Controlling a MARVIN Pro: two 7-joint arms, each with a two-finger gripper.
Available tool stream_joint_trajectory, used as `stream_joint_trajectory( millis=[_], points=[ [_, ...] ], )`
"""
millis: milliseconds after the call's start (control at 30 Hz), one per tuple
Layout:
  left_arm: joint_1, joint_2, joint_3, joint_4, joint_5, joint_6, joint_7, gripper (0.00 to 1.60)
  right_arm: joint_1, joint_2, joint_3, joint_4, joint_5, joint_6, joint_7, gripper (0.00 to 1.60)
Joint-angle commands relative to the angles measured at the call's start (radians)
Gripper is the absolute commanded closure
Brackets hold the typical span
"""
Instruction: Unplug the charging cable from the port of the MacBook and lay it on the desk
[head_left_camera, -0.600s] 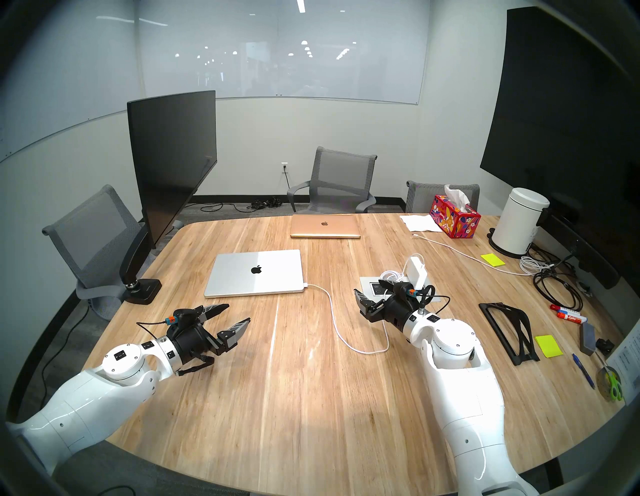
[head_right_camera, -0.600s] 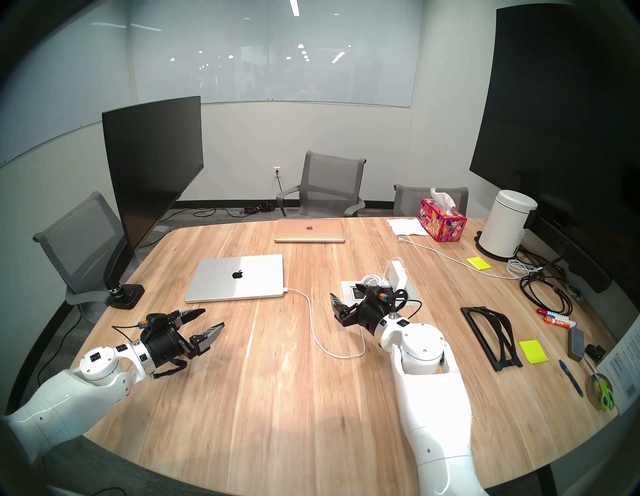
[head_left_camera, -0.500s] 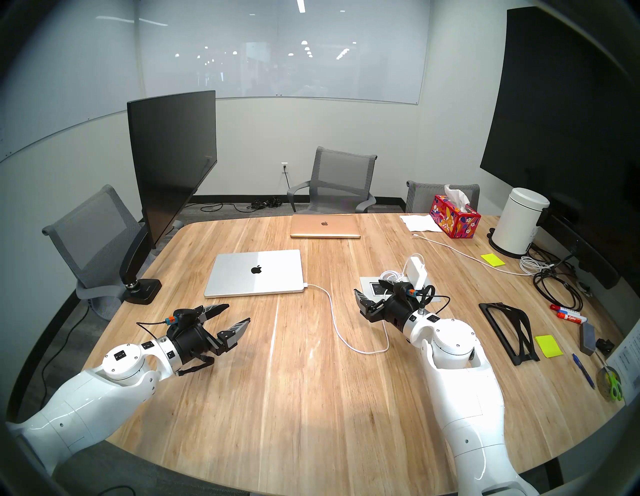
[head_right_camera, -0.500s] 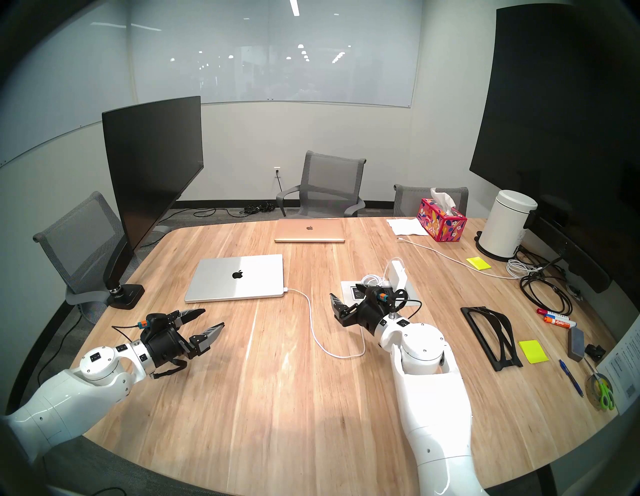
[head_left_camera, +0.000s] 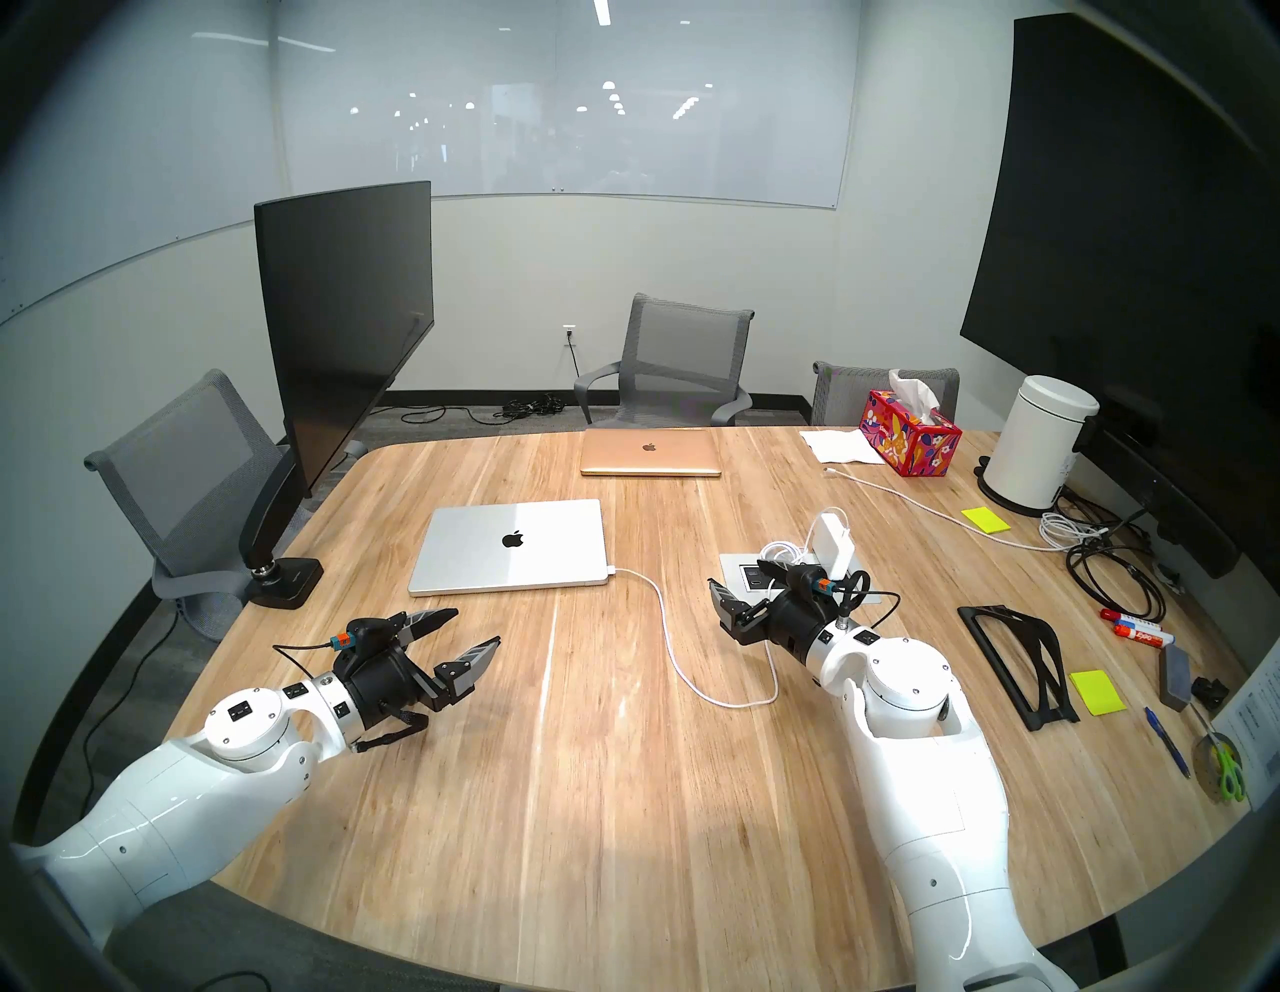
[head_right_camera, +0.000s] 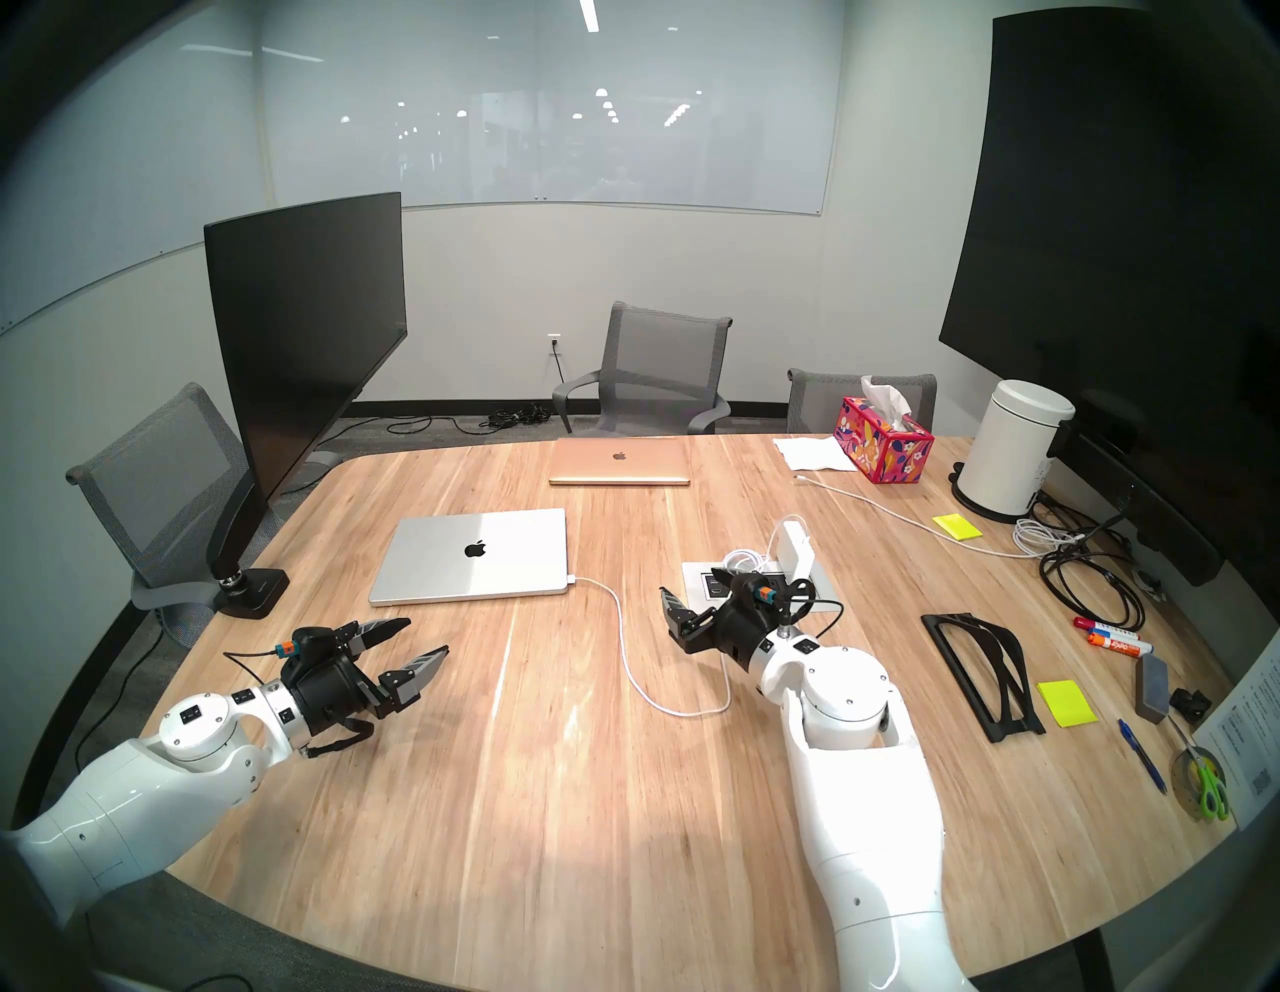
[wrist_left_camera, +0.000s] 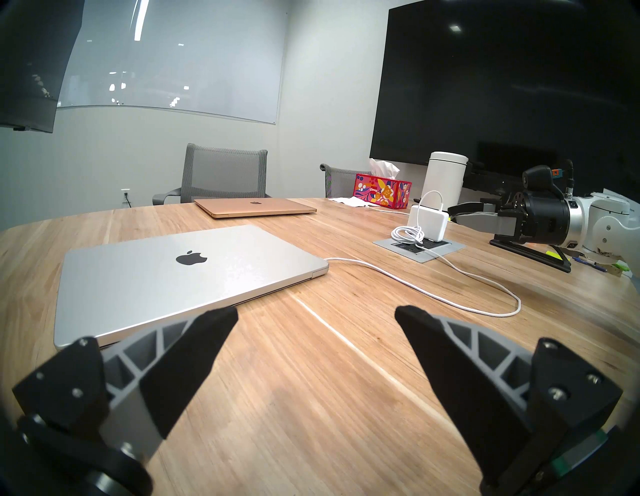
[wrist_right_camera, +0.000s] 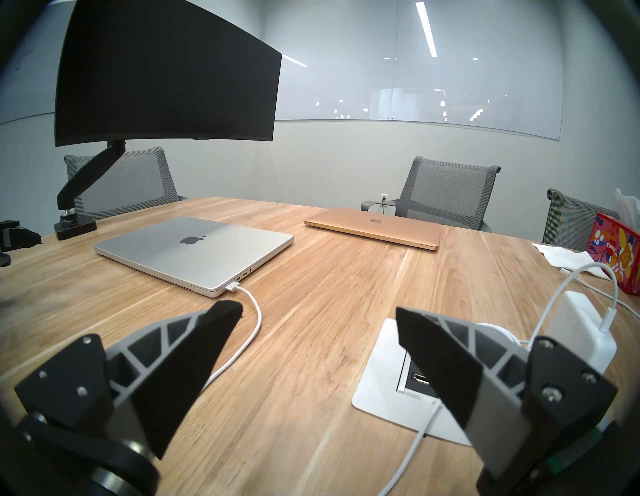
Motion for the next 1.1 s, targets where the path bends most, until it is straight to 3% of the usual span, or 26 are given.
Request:
stream_joint_trajectory(
  millis=[0, 1067],
  points=[
    [-0.004, 0.000, -0.006, -0.008, -0.001, -0.006, 0.002, 0.00, 0.008, 0.000, 0.000, -0.018, 0.001, -0.001, 0.001, 0.00],
    [-0.005, 0.003, -0.002, -0.008, -0.003, -0.007, 0.004, 0.00, 0.008, 0.000, 0.000, -0.018, 0.001, -0.001, 0.001, 0.00]
  ],
)
